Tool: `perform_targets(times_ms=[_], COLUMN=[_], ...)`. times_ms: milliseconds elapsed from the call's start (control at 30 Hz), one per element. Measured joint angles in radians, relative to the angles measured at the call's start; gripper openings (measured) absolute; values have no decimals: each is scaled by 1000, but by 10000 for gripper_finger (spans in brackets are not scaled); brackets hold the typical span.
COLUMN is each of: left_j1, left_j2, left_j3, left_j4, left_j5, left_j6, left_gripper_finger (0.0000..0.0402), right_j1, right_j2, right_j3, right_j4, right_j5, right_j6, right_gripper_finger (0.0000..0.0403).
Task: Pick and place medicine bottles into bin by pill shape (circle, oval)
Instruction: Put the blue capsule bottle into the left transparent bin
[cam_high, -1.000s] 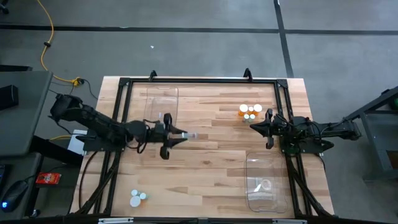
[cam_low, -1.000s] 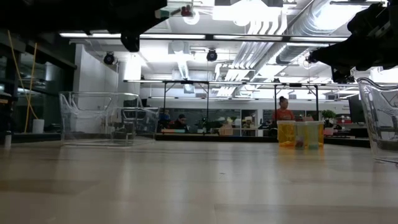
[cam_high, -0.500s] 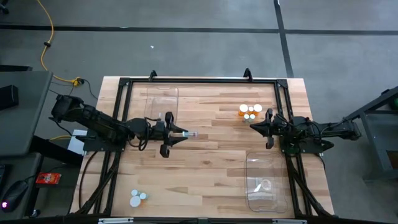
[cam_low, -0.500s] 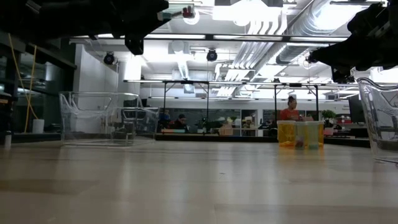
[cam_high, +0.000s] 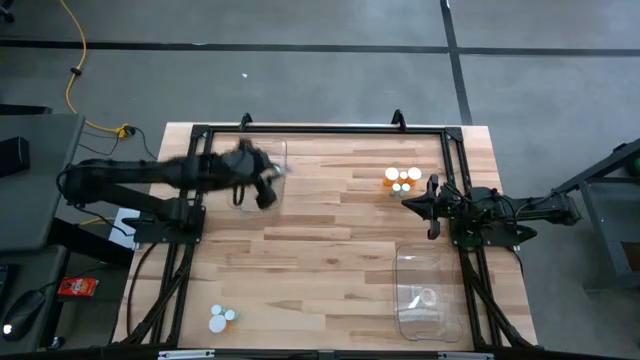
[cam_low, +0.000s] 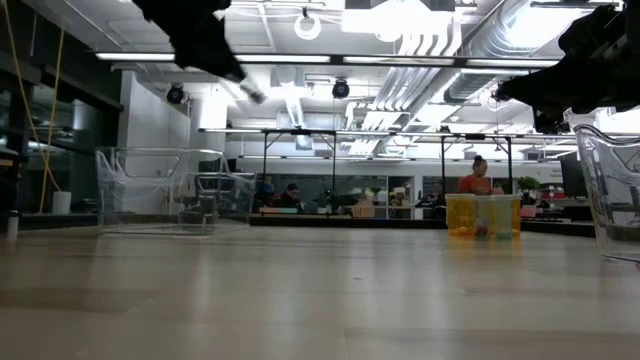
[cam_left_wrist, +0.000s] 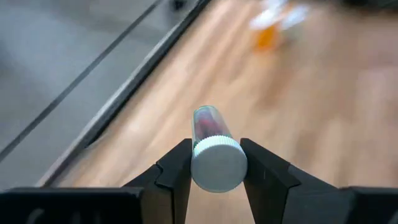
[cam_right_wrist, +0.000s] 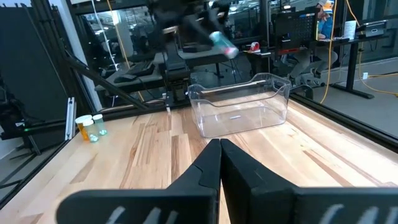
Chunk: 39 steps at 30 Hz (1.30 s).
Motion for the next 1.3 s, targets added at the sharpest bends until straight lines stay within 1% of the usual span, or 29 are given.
perform_targets(times_ms=[67, 133, 200, 233, 300, 433, 567, 733, 1000, 1300], left_j1=[74, 157, 243, 282, 346, 420, 445, 447, 447, 447], left_j2=[31, 70, 121, 148, 211, 328, 421, 504, 588, 578], left_j3=[70, 117, 142, 143, 143, 143, 143, 143, 143, 144], left_j4=[-144, -252, -322, -344, -360, -322, -258, -221, -215, -217], left_j5=[5, 66, 144, 182, 226, 275, 356, 346, 307, 303], left_j6=[-35, -53, -47, -23, 46, 174, 303, 400, 408, 419], left_gripper_finger=[113, 113, 113, 113, 113, 113, 113, 113, 113, 118], right_j1=[0, 0, 0, 0, 0, 0, 0, 0, 0, 0], right_j2=[0, 0, 0, 0, 0, 0, 0, 0, 0, 0], right_j3=[0, 0, 0, 0, 0, 0, 0, 0, 0, 0], right_j4=[0, 0, 0, 0, 0, 0, 0, 0, 0, 0], right_j5=[0, 0, 0, -1, -5, -5, -5, -4, -3, 1], right_j6=[0, 0, 0, 0, 0, 0, 0, 0, 0, 0], right_gripper_finger=[0, 0, 0, 0, 0, 0, 0, 0, 0, 0])
